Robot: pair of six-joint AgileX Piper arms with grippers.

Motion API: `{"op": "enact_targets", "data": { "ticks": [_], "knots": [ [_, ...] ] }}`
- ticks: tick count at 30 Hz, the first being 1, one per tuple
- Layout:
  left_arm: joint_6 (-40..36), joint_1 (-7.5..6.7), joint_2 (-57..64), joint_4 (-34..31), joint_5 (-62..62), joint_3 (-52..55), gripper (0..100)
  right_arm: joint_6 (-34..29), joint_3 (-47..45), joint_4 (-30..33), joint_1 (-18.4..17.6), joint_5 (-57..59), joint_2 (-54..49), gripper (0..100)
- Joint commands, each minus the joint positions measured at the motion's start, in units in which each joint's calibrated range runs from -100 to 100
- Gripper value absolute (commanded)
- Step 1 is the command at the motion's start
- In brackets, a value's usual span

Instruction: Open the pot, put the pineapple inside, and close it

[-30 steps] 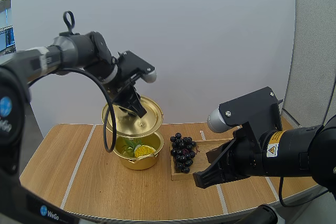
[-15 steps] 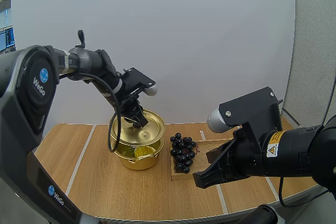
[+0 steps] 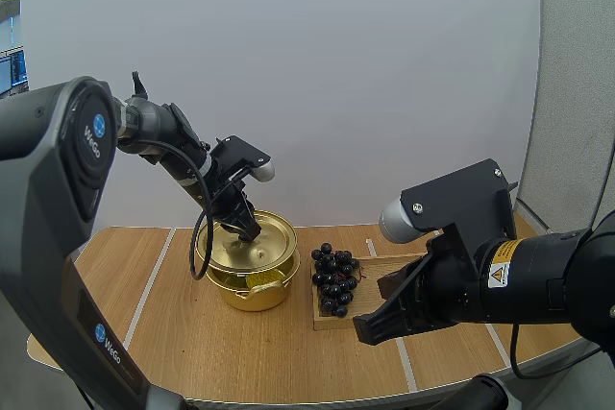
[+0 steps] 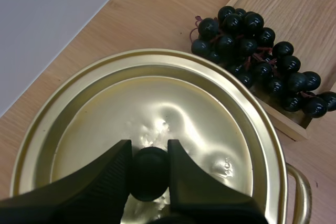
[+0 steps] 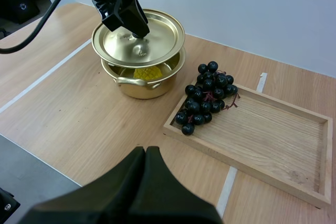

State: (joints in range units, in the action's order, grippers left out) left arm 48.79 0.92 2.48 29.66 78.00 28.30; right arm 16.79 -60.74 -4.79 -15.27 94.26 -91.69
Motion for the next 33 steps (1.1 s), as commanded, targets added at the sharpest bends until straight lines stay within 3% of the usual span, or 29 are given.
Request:
{"op": "enact_targets", "data": {
  "ticks": [1,33],
  "knots": [
    [0.96,0.07,-2.90,0.71,-2.72,0.00,0,0.36,-0.26,0.39,0.21,0.10,-0.40,0],
    [2.43,0.07,-9.61,2.43,-2.28,-0.12,0,0.36,-0.26,0.39,0.21,0.10,-0.40,0]
  ]
}}
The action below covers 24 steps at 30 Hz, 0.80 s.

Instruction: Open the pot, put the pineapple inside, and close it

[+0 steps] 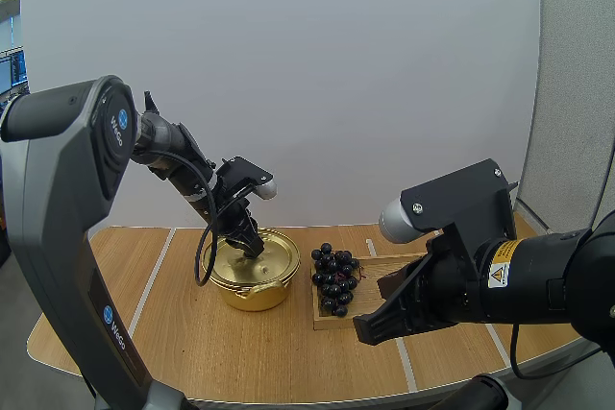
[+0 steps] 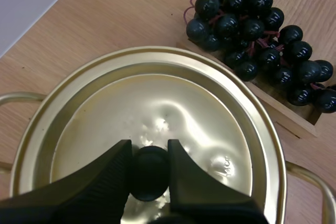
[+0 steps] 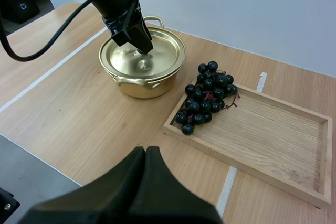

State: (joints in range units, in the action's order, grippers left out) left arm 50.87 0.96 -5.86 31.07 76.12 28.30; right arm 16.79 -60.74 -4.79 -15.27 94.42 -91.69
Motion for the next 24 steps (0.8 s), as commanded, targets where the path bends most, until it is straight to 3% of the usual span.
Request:
{"op": "enact_targets", "data": {
  "ticks": [1,9,11,13,15,16,17,24],
  "knots": [
    [0.36,0.04,-1.39,1.01,-0.20,-0.12,0,0.36,-0.26,0.39,0.21,-0.06,-0.40,0],
    [0.36,0.04,-1.52,1.01,1.29,-0.12,4,0.36,-0.26,0.39,0.21,-0.06,-0.40,0],
    [0.36,0.04,-1.52,1.01,2.33,-0.12,16,0.36,-0.26,0.39,0.21,-0.06,-0.40,0],
    [1.16,0.04,-1.52,1.01,4.79,-0.12,40,0.36,-0.26,0.39,0.21,-0.06,-0.40,0],
    [1.27,0.04,-1.52,1.01,6.01,-0.12,71,0.36,-0.26,0.39,0.21,-0.06,-0.40,0],
    [1.27,0.04,-1.52,1.01,6.47,-0.12,95,0.36,-0.26,0.39,0.21,-0.06,-0.40,0],
    [1.27,0.04,-1.52,1.01,6.63,-0.12,100,0.36,-0.26,0.39,0.21,-0.06,-0.40,0],
    [1.10,0.04,-1.09,1.01,7.27,-0.12,100,0.36,-0.26,0.39,0.21,-0.06,-0.40,0]
  ]
}}
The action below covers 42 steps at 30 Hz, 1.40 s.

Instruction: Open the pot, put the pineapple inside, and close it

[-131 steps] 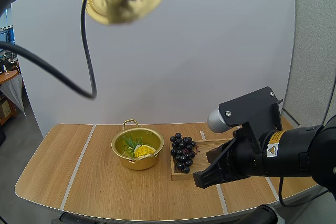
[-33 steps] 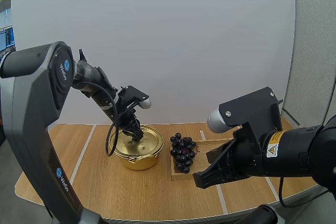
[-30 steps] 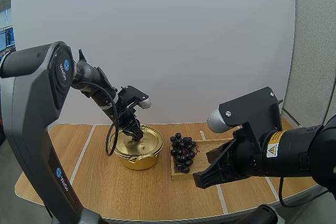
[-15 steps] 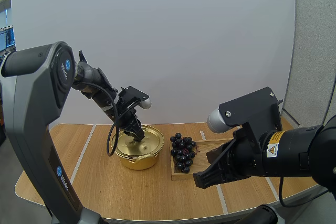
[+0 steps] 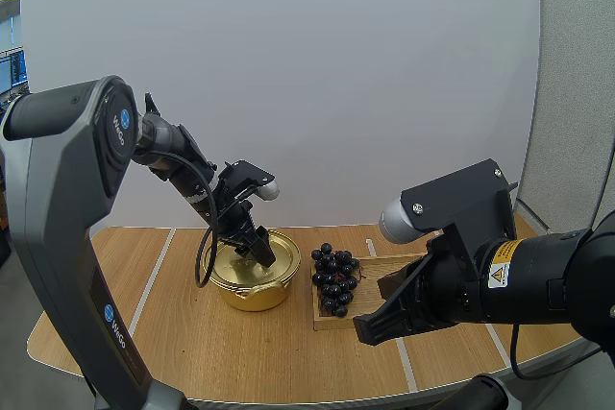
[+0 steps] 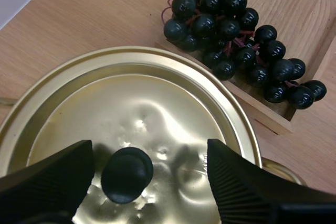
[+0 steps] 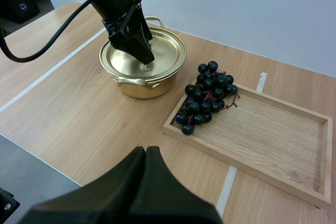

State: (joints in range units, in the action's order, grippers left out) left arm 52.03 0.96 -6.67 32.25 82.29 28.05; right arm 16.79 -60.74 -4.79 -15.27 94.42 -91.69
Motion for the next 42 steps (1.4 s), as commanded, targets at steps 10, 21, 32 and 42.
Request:
{"op": "enact_targets", "data": {
  "ticks": [10,21,32,42],
  "knots": [
    [-0.57,0.04,12.00,-3.11,1.10,0.13,100,0.36,-0.26,0.39,0.21,-0.06,-0.40,0],
    [-4.75,0.04,36.30,-10.93,8.50,0.13,100,0.36,-0.26,0.39,0.21,-0.06,-0.40,0],
    [-11.17,0.04,61.56,-10.88,17.71,0.13,100,0.36,-0.26,0.39,0.21,-0.06,-0.40,0],
    [-16.04,0.04,79.06,-10.37,17.71,0.25,100,0.36,-0.26,0.39,0.21,-0.06,-0.40,0]
  ]
}}
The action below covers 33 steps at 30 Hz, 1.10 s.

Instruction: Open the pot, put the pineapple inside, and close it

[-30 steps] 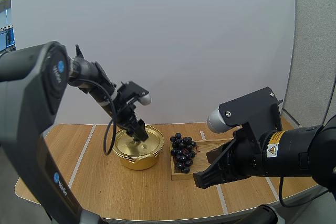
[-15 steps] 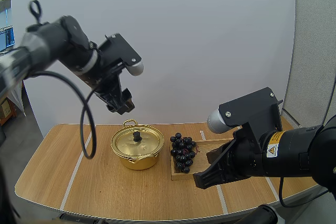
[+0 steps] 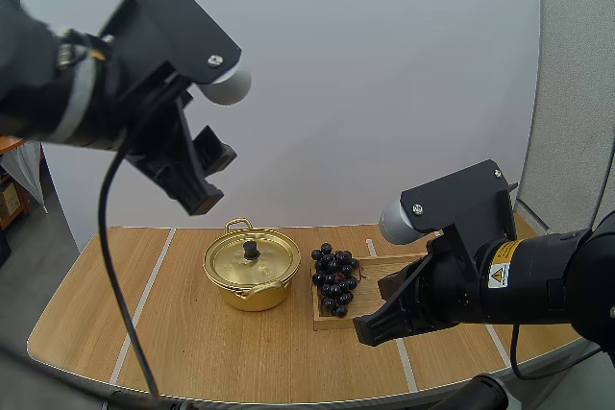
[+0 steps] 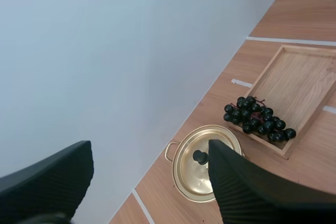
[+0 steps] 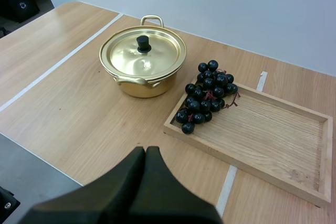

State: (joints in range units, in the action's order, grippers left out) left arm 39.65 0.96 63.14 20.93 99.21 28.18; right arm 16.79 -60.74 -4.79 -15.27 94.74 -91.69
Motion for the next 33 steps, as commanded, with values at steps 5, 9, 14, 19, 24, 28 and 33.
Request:
{"op": "enact_targets", "data": {
  "ticks": [5,9,14,19,24,28,33],
  "knots": [
    [-8.17,0.04,15.74,-0.23,0.79,0.22,40,0.36,-0.26,0.39,0.21,-0.39,-0.40,0],
    [-11.10,0.04,20.52,0.04,0.79,0.22,0,0.36,-0.26,0.39,0.21,-0.39,-0.40,0],
    [-14.80,0.04,25.74,3.11,0.79,4.25,0,0.36,-0.26,0.39,0.21,-0.39,-0.40,0],
    [-19.51,0.04,31.69,3.04,-3.54,12.98,0,0.36,-0.26,0.72,2.26,-2.13,-0.40,0],
    [-26.52,0.04,35.62,-0.51,-22.73,21.14,0,0.36,0.29,0.77,4.67,-10.15,-0.40,0],
    [-36.25,0.04,36.40,-5.43,-37.67,26.06,0,0.36,0.29,1.87,6.97,-16.35,-0.40,0],
    [-44.54,0.04,36.40,-9.68,-49.42,31.21,0,0.04,0.29,4.05,11.98,-25.66,-0.40,0]
  ]
}}
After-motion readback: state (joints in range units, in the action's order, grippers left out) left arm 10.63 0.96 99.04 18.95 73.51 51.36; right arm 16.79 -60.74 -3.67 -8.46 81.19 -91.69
